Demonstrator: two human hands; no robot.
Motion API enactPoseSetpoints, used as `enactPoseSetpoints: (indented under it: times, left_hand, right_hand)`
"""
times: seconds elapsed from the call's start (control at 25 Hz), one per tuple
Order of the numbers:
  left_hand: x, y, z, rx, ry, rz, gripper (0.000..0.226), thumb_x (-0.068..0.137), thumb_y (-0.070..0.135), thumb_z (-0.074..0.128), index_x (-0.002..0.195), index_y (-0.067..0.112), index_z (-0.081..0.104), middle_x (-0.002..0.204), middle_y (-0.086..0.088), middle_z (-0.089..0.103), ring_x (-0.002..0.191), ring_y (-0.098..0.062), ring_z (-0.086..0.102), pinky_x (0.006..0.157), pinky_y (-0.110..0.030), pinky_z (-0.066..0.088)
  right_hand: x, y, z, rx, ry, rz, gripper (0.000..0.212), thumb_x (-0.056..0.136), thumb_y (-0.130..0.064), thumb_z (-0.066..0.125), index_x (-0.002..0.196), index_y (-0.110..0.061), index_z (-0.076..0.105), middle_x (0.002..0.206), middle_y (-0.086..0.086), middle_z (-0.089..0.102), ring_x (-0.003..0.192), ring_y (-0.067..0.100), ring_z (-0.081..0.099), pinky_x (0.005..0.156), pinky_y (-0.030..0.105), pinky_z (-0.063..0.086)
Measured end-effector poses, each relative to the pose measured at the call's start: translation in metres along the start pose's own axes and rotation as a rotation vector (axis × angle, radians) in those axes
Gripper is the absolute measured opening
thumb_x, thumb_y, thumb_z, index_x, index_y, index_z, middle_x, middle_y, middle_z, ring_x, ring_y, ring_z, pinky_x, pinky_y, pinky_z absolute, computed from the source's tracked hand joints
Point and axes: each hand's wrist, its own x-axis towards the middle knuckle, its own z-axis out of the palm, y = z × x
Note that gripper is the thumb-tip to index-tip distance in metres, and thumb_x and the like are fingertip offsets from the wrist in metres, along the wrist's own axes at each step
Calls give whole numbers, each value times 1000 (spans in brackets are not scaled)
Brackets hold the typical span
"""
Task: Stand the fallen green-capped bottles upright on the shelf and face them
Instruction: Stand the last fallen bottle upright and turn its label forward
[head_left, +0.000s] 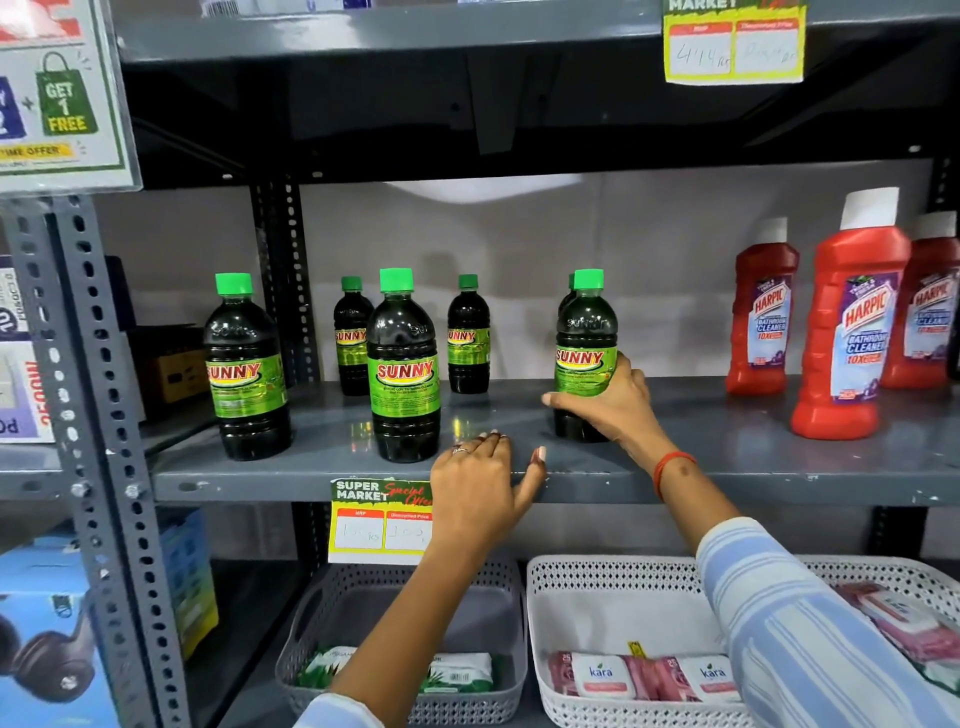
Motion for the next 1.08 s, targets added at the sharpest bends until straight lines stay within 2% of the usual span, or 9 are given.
enactPoseSetpoints:
  times: [0.04,0.12,0.28,0.4,0.72,0.84,0.92,1.0,1.08]
  left_hand:
    - [0,0,0,-1,-1,-1,53,88,50,34,64,14,63,62,-2,68,57,-22,63,51,-27,44]
    - [0,0,-1,-6,-5,1,53,88,50,34,63,13,63,62,-2,68,56,-22,63,51,-27,44]
    - [-1,0,-1,-10,-2,3,52,87,49,35,62,13,63,61,-2,67,55,-22,62,51,-26,43]
    - [0,0,-1,-25,-4,1,52,87,49,35,63,13,62,61,-2,67,55,-22,62,51,-26,43]
    - [-1,-1,-4,-37,-51,8,52,88,50,34,62,14,61,59,-2,66,53,-22,61,50,-27,42]
    - [-1,-2,-1,-30,-68,7,51,87,50,35,61,14,59,59,-3,65,53,-25,61,50,-28,40]
    - [-2,-2,-3,-31,-80,15,52,88,51,33,63,14,58,61,-4,66,56,-26,62,52,-29,41]
    - [-1,-1,-11,-18,-157,-5,59,89,57,22,79,15,62,76,-5,70,71,-25,64,62,-32,43]
    - [5,0,-15,-48,-271,-72,75,87,67,14,118,14,56,105,-8,69,98,-25,61,81,-37,42]
  right_hand:
    - [0,1,0,-82,19,-20,107,48,-52,83,135,-15,34,127,11,49,126,29,41,105,44,41]
    - [1,1,0,-90,45,-60,103,50,-45,86,134,-14,35,127,12,52,122,30,47,102,43,44]
    - [-2,2,-4,133,-66,-45,73,61,-17,83,124,-16,47,115,5,64,105,23,61,90,35,50]
    - [-6,1,-6,221,-146,-33,54,65,-14,83,111,-17,54,108,5,66,100,21,61,85,30,46]
    - [-30,-3,-16,260,-232,-62,63,64,-16,85,118,-14,54,111,3,65,104,19,61,91,30,47]
    - [-38,-2,-18,257,-271,-81,78,59,-32,86,126,-16,50,120,1,63,114,18,59,99,31,46]
    - [-45,-7,-24,312,-276,-67,90,64,-48,78,139,-19,36,132,-4,54,121,13,51,107,33,40]
    - [-52,-11,-35,328,-172,-85,89,76,-56,62,147,-21,21,145,-4,41,130,11,40,113,37,33]
    - [-54,-8,-46,225,-77,-139,91,79,-60,57,150,-22,15,156,-3,29,141,13,30,116,40,28]
